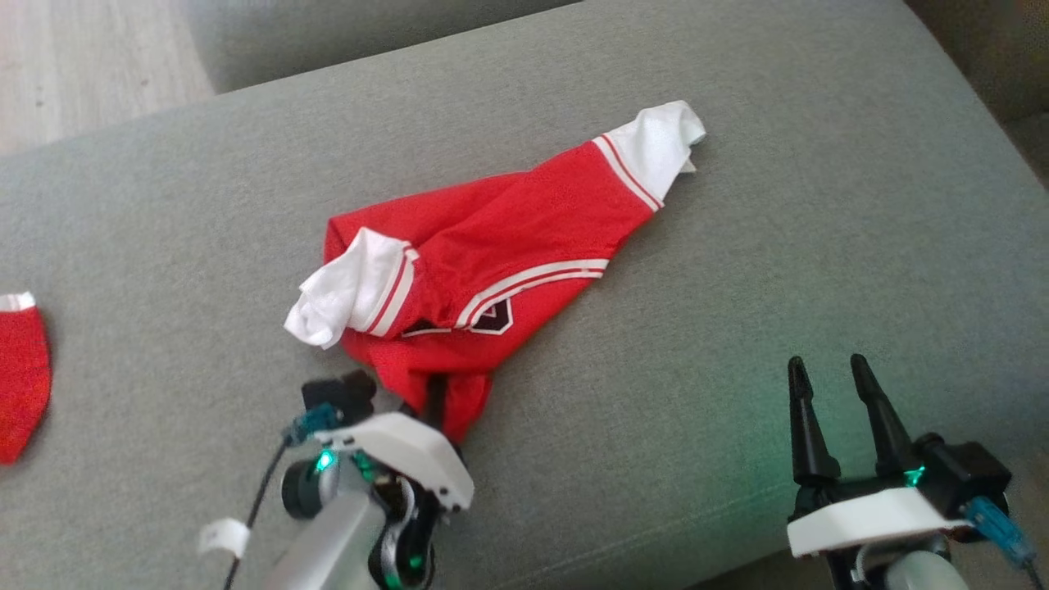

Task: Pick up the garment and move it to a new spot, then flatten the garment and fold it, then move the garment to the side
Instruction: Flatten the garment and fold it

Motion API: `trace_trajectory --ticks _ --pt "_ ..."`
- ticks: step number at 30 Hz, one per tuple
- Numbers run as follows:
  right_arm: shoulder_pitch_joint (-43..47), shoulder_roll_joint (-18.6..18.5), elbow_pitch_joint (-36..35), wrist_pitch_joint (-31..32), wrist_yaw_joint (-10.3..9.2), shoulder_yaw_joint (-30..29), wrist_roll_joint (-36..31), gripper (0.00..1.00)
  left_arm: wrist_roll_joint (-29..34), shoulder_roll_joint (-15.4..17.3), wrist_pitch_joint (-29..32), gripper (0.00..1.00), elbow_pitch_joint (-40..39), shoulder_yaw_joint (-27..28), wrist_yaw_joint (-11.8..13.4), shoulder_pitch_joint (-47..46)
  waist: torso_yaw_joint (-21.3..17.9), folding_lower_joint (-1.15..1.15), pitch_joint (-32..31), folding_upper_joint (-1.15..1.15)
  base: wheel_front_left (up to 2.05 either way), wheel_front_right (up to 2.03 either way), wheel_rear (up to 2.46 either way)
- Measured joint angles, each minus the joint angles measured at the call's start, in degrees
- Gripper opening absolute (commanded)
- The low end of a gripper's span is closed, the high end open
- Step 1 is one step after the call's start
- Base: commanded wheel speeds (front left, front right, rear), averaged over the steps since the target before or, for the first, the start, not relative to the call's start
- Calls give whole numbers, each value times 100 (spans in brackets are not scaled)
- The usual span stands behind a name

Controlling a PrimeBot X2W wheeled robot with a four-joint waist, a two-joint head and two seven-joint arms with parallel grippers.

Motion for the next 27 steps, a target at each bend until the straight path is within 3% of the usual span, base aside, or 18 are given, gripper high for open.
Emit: trace_trajectory --ticks 5,12,19,27 --pt "8 0 14 0 0 -33 0 100 -56 113 171 0 -407 101 -118 -299 -46 0 -92 0 0 0 0" --pt "10 0 33 0 0 -22 101 100 -296 809 1287 0 -2201 248 -204 -667 -126 0 -216 0 0 0 0" --pt "20 0 52 0 0 -3 162 100 -776 1547 2279 0 -3721 791 59 -884 -254 0 -275 0 0 0 0" --pt "24 0 69 0 0 -32 202 100 -1219 2189 2905 0 -4106 1407 327 -829 -375 0 -299 0 0 0 0"
